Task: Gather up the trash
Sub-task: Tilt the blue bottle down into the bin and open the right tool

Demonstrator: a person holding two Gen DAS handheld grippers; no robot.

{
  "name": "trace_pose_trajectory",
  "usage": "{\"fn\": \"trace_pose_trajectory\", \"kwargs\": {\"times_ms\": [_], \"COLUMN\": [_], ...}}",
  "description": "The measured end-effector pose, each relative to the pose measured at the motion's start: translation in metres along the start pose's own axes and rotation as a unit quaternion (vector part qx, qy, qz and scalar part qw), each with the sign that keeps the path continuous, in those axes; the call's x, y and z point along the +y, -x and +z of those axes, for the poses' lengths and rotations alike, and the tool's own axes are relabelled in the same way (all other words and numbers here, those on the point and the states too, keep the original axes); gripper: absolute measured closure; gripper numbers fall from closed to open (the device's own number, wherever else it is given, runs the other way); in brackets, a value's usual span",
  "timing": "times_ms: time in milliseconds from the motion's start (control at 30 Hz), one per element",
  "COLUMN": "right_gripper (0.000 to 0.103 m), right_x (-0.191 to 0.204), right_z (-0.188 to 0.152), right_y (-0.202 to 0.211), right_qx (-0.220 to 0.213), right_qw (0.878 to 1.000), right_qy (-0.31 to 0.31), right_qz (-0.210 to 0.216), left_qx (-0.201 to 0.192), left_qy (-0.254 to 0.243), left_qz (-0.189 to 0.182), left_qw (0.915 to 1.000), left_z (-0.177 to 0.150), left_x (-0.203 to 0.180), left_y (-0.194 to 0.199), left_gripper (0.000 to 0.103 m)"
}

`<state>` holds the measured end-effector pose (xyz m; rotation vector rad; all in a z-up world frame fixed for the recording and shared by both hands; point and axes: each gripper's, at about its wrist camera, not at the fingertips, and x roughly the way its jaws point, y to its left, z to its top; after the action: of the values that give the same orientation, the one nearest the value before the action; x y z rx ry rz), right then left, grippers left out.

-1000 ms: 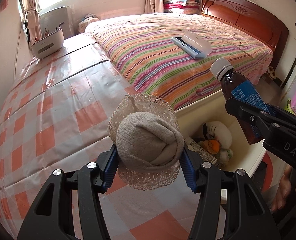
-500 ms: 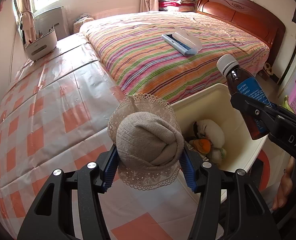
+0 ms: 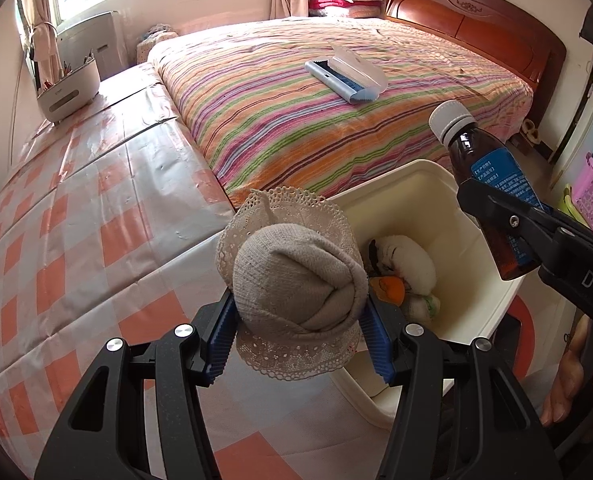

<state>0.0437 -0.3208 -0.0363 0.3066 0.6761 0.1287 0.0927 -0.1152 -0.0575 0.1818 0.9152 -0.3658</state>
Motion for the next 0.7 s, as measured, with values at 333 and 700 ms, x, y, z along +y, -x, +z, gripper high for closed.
{"fn": "trace_pose_trajectory", "kwargs": {"times_ms": [333, 700], "right_gripper": [0.062, 0.061], "right_x": [-0.007, -0.015], "right_z": [-0.001, 0.000], "right_y": [0.000, 0.000], "right_qx": [-0.001, -0.003], "right_qw": [1.000, 1.000], "right_qy": [-0.008, -0.022], "right_qz": [-0.003, -0.008], "left_qx": [0.005, 0.008], "left_qy": [-0.003, -0.007], "left_qz": [-0.006, -0.009], "left_qw": [1.0000, 0.9999], "left_z": [0.001, 0.004], "left_x": [-0.009, -0.014], "left_y": [-0.006, -0.012], "left_gripper": [0.048, 0.048]}}
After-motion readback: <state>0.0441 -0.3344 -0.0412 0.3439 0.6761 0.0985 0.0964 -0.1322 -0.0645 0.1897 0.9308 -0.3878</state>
